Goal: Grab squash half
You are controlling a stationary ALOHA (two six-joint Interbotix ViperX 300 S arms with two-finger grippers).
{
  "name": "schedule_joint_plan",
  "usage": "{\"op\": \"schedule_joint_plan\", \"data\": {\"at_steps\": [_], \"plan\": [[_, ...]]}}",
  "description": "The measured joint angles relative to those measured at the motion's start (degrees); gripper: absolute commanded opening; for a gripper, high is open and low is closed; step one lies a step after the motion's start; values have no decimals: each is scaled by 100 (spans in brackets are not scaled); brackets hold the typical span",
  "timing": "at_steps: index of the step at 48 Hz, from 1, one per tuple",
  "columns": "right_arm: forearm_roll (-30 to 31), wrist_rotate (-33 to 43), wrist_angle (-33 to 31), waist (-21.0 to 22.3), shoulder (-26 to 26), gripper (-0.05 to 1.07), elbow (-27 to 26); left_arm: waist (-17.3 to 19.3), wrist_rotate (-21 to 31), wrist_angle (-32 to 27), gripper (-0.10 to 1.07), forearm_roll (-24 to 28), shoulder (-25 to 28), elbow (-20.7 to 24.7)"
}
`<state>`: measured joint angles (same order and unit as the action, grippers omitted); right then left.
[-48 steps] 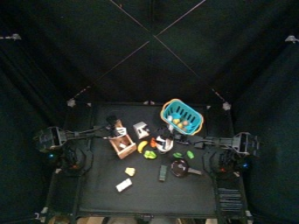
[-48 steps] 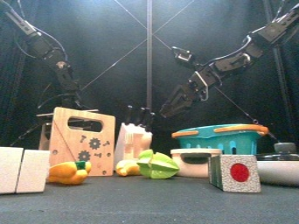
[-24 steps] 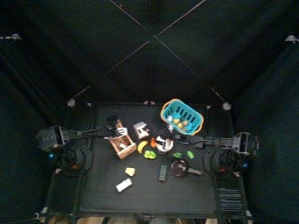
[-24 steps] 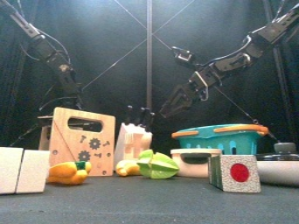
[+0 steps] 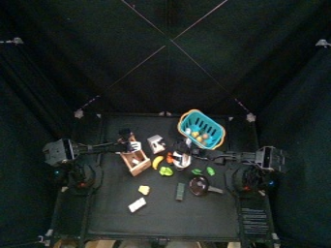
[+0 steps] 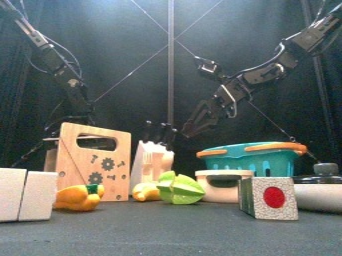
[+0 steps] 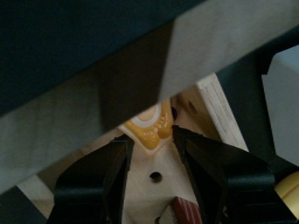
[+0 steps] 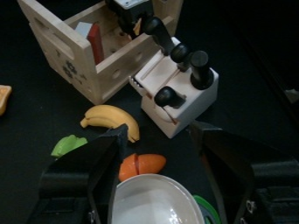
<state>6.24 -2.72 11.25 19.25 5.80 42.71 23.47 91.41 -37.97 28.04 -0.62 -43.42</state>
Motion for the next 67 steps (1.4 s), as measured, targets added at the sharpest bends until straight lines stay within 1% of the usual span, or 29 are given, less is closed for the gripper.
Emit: {"op": "schedule_joint_plan", "data": {"at_steps": [6,18,28,34,52,62,67], "plan": [[-26,-26,-123,0,18,91,-44,0,-18,0,79,158,0,-18],[-79,9,-633,9,334,91,-70,0,-9,9,70,255,9,-70],[-79,9,-738,18,352,91,-114,0,-9,9,63,255,-9,-70],[-79,0,-773,35,343,91,-132,-9,-9,0,61,255,-97,-88],[-70,0,-861,70,352,91,-141,-88,-18,-53,61,334,-747,-229],[-70,0,-870,88,352,91,-141,-246,-26,-62,61,422,-1178,-536],[-62,9,-870,88,352,91,-158,-352,-18,-88,61,492,-1591,-738]]}}
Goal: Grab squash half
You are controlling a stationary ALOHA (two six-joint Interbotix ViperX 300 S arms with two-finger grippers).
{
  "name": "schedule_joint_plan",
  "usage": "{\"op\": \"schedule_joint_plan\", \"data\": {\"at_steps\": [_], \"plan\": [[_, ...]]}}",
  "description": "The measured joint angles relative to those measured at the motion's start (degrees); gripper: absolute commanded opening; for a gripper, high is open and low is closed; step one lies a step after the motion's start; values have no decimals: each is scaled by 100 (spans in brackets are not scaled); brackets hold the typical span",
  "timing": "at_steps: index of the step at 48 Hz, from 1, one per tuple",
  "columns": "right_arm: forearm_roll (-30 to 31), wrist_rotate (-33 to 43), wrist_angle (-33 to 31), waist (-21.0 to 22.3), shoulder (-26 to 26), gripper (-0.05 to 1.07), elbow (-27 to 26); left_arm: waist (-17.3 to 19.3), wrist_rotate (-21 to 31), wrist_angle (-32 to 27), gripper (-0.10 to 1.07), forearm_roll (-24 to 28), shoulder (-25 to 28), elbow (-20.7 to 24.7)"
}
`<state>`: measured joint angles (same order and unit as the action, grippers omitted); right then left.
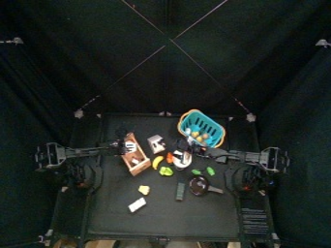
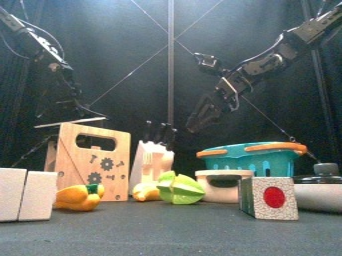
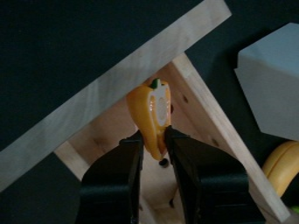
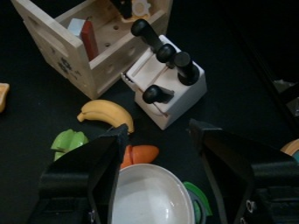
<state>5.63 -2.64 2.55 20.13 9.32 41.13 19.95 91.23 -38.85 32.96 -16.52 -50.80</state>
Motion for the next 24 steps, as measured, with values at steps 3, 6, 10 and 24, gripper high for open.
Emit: {"op": "schedule_joint_plan", "data": {"at_steps": [3,6,10,24], "plan": [[-9,-9,0,9,0,91,-26,-44,0,26,61,79,-229,-97],[-9,-9,0,9,0,91,-35,-88,-9,44,61,176,-457,-167],[-9,-9,0,9,0,91,-35,-176,0,53,61,316,-694,-272],[-18,-9,-35,9,0,91,-44,-589,-62,167,61,694,-1081,-457]]}}
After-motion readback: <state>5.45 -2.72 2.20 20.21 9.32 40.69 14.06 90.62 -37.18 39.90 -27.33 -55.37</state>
